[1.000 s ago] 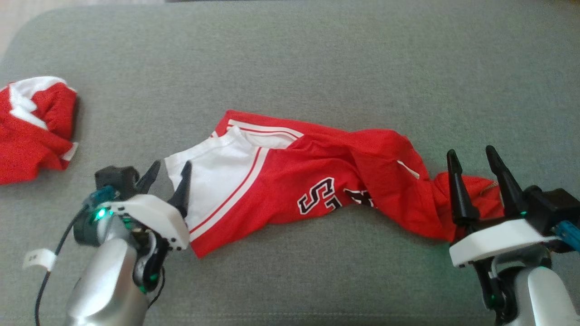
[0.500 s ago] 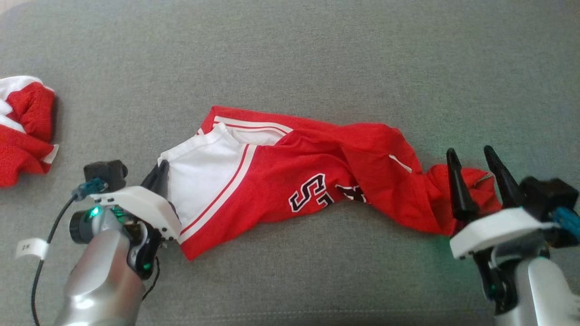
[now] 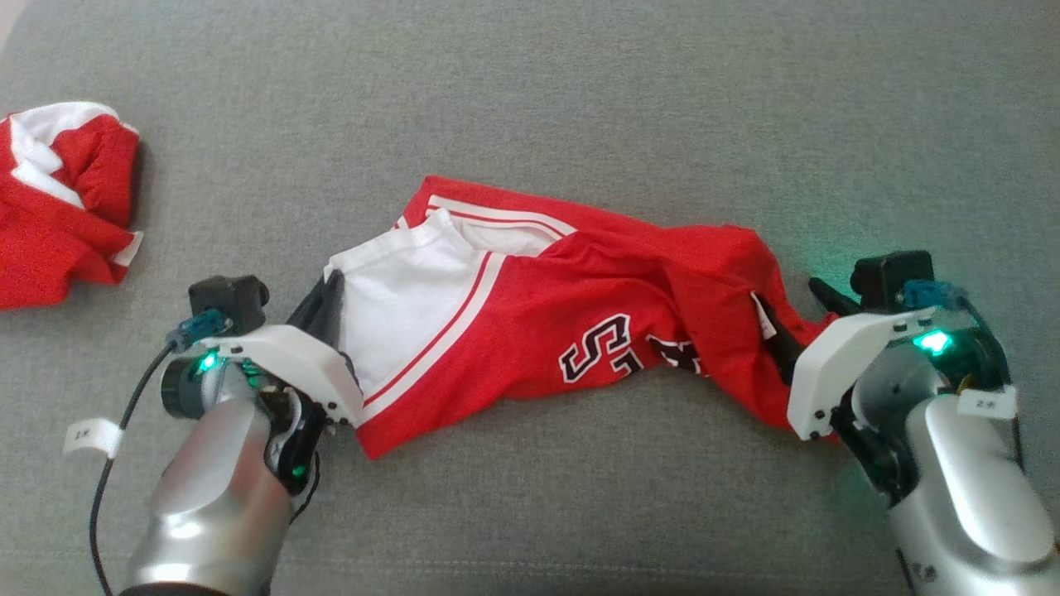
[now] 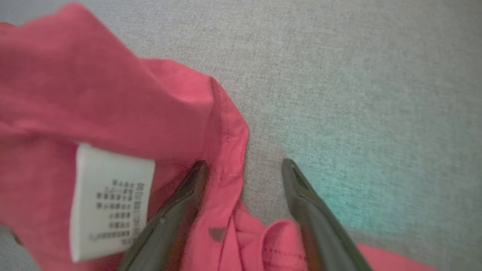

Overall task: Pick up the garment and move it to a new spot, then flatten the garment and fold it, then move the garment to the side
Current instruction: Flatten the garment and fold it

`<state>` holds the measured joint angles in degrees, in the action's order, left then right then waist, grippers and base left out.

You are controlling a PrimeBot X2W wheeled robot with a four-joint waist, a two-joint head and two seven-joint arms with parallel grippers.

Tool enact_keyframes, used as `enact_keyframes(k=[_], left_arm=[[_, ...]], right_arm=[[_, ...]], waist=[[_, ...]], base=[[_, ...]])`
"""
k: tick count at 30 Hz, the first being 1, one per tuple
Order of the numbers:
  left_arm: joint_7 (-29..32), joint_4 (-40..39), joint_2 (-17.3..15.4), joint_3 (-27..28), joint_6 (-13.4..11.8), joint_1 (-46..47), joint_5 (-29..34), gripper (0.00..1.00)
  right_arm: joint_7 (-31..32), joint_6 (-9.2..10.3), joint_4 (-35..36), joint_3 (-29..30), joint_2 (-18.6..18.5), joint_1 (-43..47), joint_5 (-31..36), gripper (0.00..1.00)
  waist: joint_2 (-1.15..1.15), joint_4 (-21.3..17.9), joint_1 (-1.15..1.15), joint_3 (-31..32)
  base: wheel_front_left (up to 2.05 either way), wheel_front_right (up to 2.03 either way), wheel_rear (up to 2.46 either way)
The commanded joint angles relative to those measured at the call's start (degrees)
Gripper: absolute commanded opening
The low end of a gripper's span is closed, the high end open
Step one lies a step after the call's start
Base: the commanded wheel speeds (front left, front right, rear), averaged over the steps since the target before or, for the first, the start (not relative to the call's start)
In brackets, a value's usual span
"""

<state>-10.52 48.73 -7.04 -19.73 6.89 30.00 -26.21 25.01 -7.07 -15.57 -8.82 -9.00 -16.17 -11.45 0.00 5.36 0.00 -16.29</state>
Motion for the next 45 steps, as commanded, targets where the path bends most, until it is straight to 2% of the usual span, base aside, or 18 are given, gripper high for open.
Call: enact_keyframes(k=[1, 3, 4, 5, 6, 10, 15, 23, 28, 33, 39, 45], left_arm=[[-0.6, -0.1, -1.1, 1.1, 0.1, 1.7, 0.0, 0.00], [-0.9, 0.1, -1.1, 1.0, 0.1, 1.8, -0.1, 0.00], [-1.1, 0.3, -1.1, 0.9, 0.2, 1.9, -0.2, 0.00], [-1.4, 0.5, -1.0, 0.9, 0.2, 1.9, -0.3, 0.00], [-1.6, 0.7, -1.0, 0.9, 0.2, 2.0, -0.5, 0.00], [-3.2, 0.0, -1.6, 1.1, 0.3, 2.2, -0.4, 0.00], [-4.3, -5.9, -3.0, 2.8, -1.0, 1.4, 0.7, 0.00], [-4.5, -29.1, -5.5, 8.8, -4.2, -3.1, 5.3, 0.00], [-4.5, -41.8, -6.1, 11.2, -4.7, -4.0, 7.9, 0.00], [-4.5, -50.8, -6.8, 12.5, -5.0, -1.7, 9.3, 0.00], [-0.8, -56.4, -8.6, 13.0, -5.0, 5.3, 9.5, 0.00], [3.0, -56.0, -8.8, 12.1, -4.6, 10.0, 8.7, 0.00]], right_arm=[[1.0, -0.42, 1.3, -1.6, -0.9, -1.9, -0.6, 1.00], [1.7, -0.42, 0.9, -1.6, -1.0, -2.0, -0.9, 1.00], [2.4, -0.42, 0.6, -1.8, -1.1, -2.1, -1.3, 0.76], [2.7, -0.42, 0.6, -1.9, -1.0, -2.1, -1.7, 0.33], [3.2, -0.42, 0.5, -2.0, -0.9, -2.0, -2.3, 0.00], [3.0, -0.42, 2.5, -1.3, -1.1, -1.4, -3.5, 0.00], [-1.5, -0.42, 8.6, 2.1, -0.4, 0.3, -3.7, 0.00], [-9.0, -0.42, 19.7, 6.7, 1.3, 1.7, -2.8, 0.00], [-11.9, -0.42, 26.1, 8.8, 1.4, -0.1, -2.5, 0.00], [-13.1, -0.42, 32.0, 10.9, 1.2, -3.6, -2.3, 0.00], [-12.4, -0.42, 36.3, 13.8, 0.3, -9.9, -2.9, 0.00], [-10.7, -0.42, 35.5, 14.3, -0.5, -12.9, -4.1, 0.00]], waist=[[0.00, 0.3, 0.00, -0.2], [0.00, 0.5, 0.00, -0.3], [0.00, 0.6, 0.00, -0.3], [0.00, 0.7, 0.00, -0.4], [0.00, 0.8, 0.00, -0.4], [0.00, 0.9, 0.00, -0.1], [0.00, 0.7, 0.00, 0.9], [0.00, -0.2, 0.00, 3.4], [0.00, -0.7, 0.00, 5.6], [0.00, -1.2, 0.00, 8.1], [0.00, -1.8, 0.00, 11.5], [0.00, -2.0, 0.00, 13.7]], base=[[0.00, 0.00, 0.00], [0.00, 0.00, 0.00], [0.00, 0.00, 0.00], [0.00, 0.00, 0.00], [0.00, 0.00, 0.00], [0.00, 0.00, 0.00], [0.00, 0.00, 0.00], [0.00, 0.00, 0.00], [0.00, 0.00, 0.00], [0.00, 0.00, 0.00], [0.00, 0.00, 0.00], [0.00, 0.00, 0.00]])
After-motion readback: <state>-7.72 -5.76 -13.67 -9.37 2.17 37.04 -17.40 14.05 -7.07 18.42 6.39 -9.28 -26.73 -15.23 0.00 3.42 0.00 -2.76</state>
